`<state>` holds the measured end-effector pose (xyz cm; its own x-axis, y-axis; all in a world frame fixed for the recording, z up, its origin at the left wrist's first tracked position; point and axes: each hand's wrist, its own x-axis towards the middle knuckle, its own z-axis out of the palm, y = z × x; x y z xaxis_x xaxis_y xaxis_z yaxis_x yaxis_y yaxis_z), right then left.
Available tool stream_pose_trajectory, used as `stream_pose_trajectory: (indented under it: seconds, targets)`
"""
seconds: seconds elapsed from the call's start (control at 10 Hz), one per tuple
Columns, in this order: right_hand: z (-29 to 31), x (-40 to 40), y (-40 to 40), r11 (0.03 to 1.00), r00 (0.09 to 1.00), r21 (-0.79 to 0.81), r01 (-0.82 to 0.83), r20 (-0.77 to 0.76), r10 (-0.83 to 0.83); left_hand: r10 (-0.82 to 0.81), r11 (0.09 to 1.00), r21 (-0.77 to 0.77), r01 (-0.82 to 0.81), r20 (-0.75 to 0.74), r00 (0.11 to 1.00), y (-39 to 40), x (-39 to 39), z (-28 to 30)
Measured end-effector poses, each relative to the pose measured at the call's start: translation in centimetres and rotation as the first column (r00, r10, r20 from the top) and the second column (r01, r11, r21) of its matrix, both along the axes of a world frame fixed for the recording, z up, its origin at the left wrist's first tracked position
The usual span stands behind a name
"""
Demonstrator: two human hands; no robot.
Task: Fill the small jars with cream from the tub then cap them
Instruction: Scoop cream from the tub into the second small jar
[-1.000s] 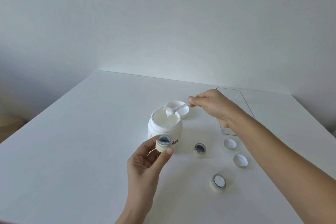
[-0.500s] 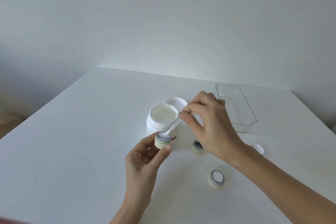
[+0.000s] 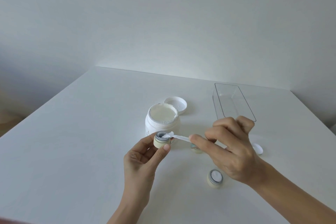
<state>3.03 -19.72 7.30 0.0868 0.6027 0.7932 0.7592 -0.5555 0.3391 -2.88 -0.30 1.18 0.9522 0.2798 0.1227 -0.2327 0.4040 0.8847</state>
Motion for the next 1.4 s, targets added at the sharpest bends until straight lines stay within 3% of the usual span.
stream_pose_trajectory:
  seconds: [0.2,0.3,0.4,0.5,0.7,1.0,1.4]
  targets:
    - [1.3,0.8,0.2,0.977,0.997,0.199,0.072,-0.031,-0.067,0.017,1.0,0.018,-0.016,-0.019,1.0,0.1,0.1,-0.1]
    - [2.6,2.2,1.7,0.944,0.974,0.281,0.175,-0.189,-0.124,0.013,0.999,0.036,-0.012,-0.019,1.0,0.0,0.0,0.0]
    - [3.4,3.8,4.0,0.945,0.898,0.167,0.282,-0.391,-0.199,0.001,0.999,0.036,-0.001,-0.014,1.0,-0.1,0.0,0.0]
    - [3.3,5.6,6.2,0.957,0.835,-0.012,0.29,-0.486,-0.259,0.0,1.0,0.029,0.0,0.0,1.0,-0.1,0.0,0.1]
    - [2.2,7.8,8.6,0.929,0.741,-0.272,0.252,-0.564,-0.366,0.01,1.0,0.007,-0.01,-0.005,1.0,-0.1,0.1,0.0]
    - [3.2,8.3,7.2,0.948,0.408,-0.11,0.298,-0.883,-0.23,0.012,1.0,0.017,-0.012,-0.006,1.0,-0.1,0.1,0.0]
    - [3.6,8.6,4.6,0.87,0.031,0.113,0.48,-0.993,0.113,0.026,1.0,0.012,-0.025,-0.02,0.999,0.0,0.1,0.0]
